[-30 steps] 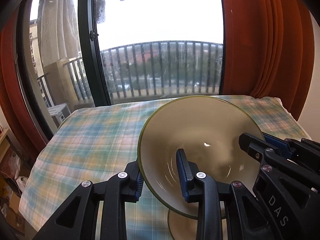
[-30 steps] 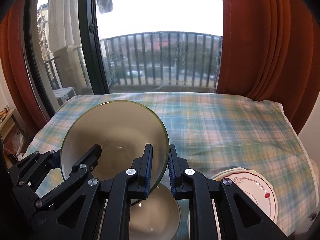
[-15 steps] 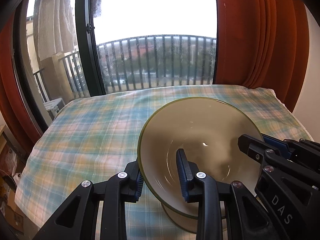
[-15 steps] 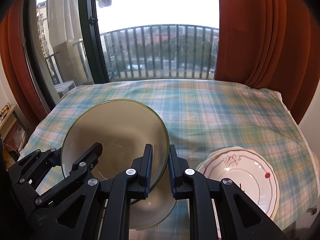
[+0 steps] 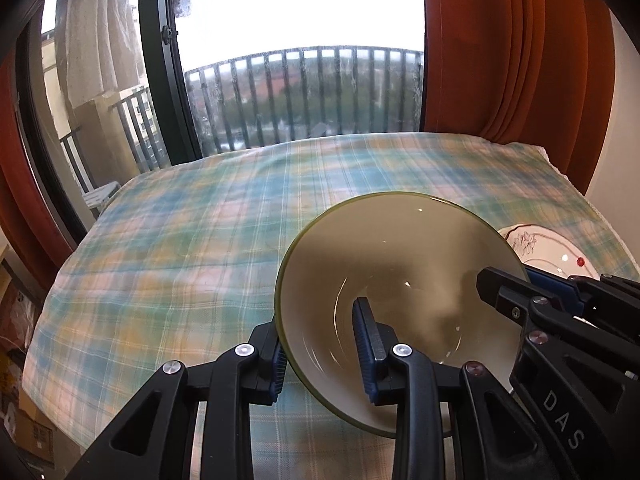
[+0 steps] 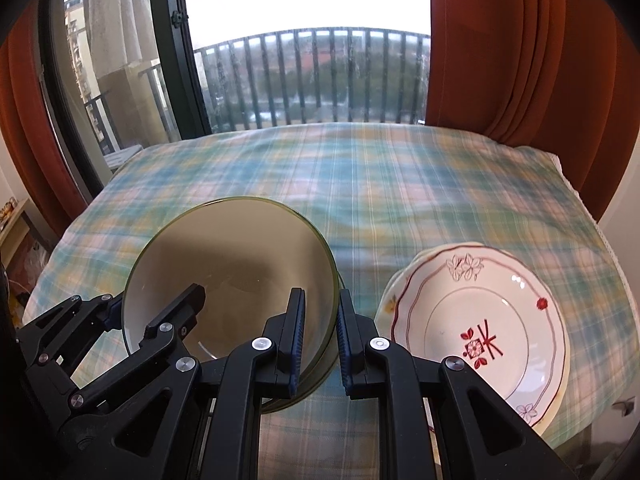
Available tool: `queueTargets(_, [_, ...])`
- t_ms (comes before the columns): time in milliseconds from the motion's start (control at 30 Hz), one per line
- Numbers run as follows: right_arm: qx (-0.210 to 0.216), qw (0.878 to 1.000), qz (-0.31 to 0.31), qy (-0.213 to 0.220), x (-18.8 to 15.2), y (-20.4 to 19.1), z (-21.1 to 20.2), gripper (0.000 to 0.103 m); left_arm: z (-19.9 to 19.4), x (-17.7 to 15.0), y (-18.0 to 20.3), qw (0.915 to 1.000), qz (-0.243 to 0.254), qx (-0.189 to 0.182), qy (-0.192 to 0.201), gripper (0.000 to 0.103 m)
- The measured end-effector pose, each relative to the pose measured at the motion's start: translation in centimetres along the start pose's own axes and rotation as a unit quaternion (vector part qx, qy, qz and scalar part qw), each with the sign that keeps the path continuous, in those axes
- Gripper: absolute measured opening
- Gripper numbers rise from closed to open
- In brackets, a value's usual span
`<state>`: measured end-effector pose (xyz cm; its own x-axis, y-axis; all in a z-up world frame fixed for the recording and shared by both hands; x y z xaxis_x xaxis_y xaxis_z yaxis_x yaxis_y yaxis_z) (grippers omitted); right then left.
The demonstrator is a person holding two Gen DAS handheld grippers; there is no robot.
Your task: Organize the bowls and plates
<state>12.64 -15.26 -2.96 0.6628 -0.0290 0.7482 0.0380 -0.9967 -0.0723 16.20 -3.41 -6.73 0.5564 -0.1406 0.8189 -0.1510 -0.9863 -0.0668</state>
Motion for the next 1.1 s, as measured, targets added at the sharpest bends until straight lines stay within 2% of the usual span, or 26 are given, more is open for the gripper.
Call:
queueTargets(200, [-0.015, 1.0, -0.017, 0.014, -0.2, -0.1, 0.2, 0.019, -0.1, -0.2, 0.2, 0.9997, 0.01, 0.004, 0.022, 0.028])
queueTargets(267, [-0.022, 0.999, -0.029, 0.023, -0.4, -0.4, 0.1, 0.021, 0.3, -0.6, 0.1, 0.9998, 0.011, 0.003, 0.017, 0.029])
queueTargets(400, [-0.03, 0.998, -0.034, 0.034, -0.5, -0.5, 0.1, 0.027, 0.2, -0.6, -0.2, 0.9998, -0.001, -0.014, 0.015, 0.035])
queueTargets(433, [-0.03, 0.999, -0.031, 0.034, -0.4, -0.4, 0.1, 0.028, 0.2, -0.6, -0.2, 0.9997, -0.005, -0.021, 0.013, 0.04])
queueTargets(467, [-0.032, 0.999, -0.027, 0.035, -0.3, -0.4, 0.0, 0.036, 0.2, -0.6, -0.2, 0.9996, -0.008, -0.026, 0.011, 0.047])
queueTargets(500, [-0.034, 0.998, -0.023, 0.038, -0.2, -0.3, -0.1, 0.052, 0.2, -0.6, -0.3, 0.9995, -0.011, -0.027, 0.011, 0.053])
queueTargets(533, [-0.034, 0.998, -0.018, 0.045, -0.2, -0.2, -0.3, 0.063, 0.1, -0.6, -0.5, 0.9995, -0.013, -0.026, 0.013, 0.062])
queueTargets(567, [-0.032, 0.998, -0.014, 0.055, -0.1, -0.2, -0.5, 0.076, 0.1, -0.5, -0.6, 0.9994, -0.014, -0.027, 0.016, 0.065])
queueTargets(600, [-0.03, 0.997, -0.016, 0.066, -0.1, -0.3, -0.8, 0.079, 0.1, -0.5, -0.7, 0.9994, -0.013, -0.027, 0.018, 0.065])
queueTargets(767, [-0.02, 0.998, -0.006, 0.061, 0.0, -0.6, -0.4, 0.079, 0.2, -0.6, -0.7, 0.9987, -0.017, -0.046, 0.012, 0.071])
queueTargets(833, [-0.021, 0.998, 0.002, 0.06, -0.1, -0.6, -0.2, 0.079, 0.0, -0.5, -0.6, 0.9983, -0.013, -0.053, 0.02, 0.078])
queueTargets(1100, [-0.008, 0.998, 0.034, 0.042, -0.1, -0.6, 1.5, 0.08, 1.6, -0.2, -0.9, 0.998, -0.017, -0.06, 0.009, 0.08])
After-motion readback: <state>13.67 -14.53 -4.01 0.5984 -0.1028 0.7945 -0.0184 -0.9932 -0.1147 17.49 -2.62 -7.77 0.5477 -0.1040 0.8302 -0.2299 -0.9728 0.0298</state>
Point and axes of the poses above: each gripper's, at about its wrist camera, not at the fingertips, and z roughly the way its jaws point, y to its right, x to its top, the point moved 5 cm from there along z, roughly the way its jaws point, and after that the axes turned 9 degrees about y, right-handed, at the moved point
